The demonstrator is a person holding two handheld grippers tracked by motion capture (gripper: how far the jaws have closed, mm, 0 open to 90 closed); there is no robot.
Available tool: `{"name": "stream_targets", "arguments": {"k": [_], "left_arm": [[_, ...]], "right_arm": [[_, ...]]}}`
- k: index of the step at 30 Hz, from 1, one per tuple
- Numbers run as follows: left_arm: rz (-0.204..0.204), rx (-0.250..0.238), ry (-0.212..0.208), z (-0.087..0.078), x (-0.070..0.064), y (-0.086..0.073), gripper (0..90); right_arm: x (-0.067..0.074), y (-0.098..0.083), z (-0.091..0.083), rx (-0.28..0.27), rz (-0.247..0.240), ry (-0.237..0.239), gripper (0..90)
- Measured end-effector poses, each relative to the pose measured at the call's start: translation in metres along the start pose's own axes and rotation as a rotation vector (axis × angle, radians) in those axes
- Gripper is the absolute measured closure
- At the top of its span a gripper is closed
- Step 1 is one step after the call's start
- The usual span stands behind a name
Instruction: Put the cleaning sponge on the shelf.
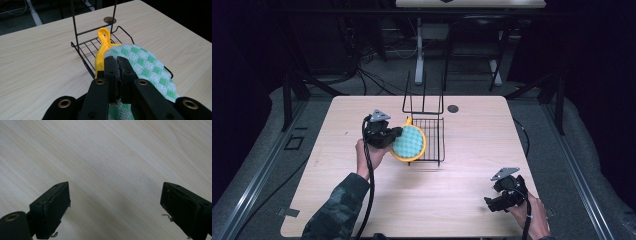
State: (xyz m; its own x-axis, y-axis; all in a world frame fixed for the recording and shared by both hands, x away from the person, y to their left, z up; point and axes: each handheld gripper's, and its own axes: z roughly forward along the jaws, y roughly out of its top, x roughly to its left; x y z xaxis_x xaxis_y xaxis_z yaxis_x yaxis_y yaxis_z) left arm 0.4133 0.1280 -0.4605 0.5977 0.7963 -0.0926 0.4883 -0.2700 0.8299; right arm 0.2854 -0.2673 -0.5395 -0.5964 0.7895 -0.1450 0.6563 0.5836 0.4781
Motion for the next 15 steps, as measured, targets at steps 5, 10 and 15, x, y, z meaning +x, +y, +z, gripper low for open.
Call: {"name": "stream_targets", "arguments": {"k": [5,10,15], "left_arm": [[-0.003,-0.009,0.002,0.003,0.000,0.001,87.0],[-0.016,-0.010,0.002,0.011,0.000,0.002,87.0],[-0.018,-0.019,0.008,0.015,0.000,0.002,87.0]], "right_arm": [[0.001,0.000,-0.001,-0.005,-0.001,-0.006,8.7],[0.000,0.000,-0.001,-0.007,-0.005,-0.012,8.7],[0.001,0.000,-0.002,-0.008,-0.006,-0.013,8.7]]}}
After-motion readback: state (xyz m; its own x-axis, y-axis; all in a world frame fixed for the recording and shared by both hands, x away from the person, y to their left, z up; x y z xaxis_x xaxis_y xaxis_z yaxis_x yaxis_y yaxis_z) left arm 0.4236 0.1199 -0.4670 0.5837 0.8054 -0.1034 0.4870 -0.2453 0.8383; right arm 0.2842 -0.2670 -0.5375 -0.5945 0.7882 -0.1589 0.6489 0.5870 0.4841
